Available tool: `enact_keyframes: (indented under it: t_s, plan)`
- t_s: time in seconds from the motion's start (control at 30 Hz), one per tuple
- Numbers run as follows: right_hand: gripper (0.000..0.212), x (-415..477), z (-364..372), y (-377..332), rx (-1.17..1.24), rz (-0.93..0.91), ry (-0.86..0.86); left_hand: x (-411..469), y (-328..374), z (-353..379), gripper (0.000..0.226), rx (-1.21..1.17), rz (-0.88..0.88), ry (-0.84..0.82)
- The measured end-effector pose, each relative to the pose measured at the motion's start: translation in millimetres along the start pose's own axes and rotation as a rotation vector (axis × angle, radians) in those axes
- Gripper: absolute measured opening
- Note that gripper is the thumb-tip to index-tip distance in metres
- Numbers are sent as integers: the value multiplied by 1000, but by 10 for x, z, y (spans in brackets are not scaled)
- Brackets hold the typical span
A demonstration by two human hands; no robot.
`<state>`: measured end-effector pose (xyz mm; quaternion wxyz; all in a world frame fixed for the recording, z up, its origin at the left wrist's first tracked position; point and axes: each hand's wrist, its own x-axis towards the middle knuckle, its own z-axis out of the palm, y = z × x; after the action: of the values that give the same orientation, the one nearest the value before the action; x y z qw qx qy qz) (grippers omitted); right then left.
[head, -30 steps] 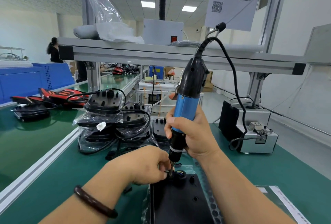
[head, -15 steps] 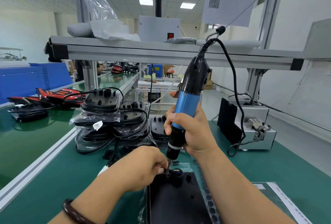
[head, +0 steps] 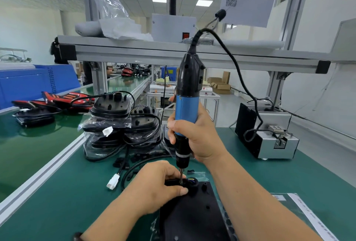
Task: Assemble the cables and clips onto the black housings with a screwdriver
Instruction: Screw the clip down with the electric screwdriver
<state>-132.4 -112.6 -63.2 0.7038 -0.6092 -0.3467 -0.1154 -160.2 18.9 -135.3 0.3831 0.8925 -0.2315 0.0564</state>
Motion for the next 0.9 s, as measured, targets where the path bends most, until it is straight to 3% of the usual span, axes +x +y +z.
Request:
enact_keyframes:
  t_s: [0.3, 0.7, 0.83, 0.9]
  plan:
    - [33, 18, 21, 4, 59, 37, -41, -24, 2, -4, 18, 28, 4, 4]
    - [49, -15, -10, -4, 90, 35, -113, -30, 24, -15, 30, 54, 33, -13]
    - [61, 10, -34, 6, 84, 49, -97, -47, -71, -99, 38, -9, 4, -149]
    - [55, 18, -44, 22, 96, 42, -86, -52, -124, -119, 48, -60, -17, -176]
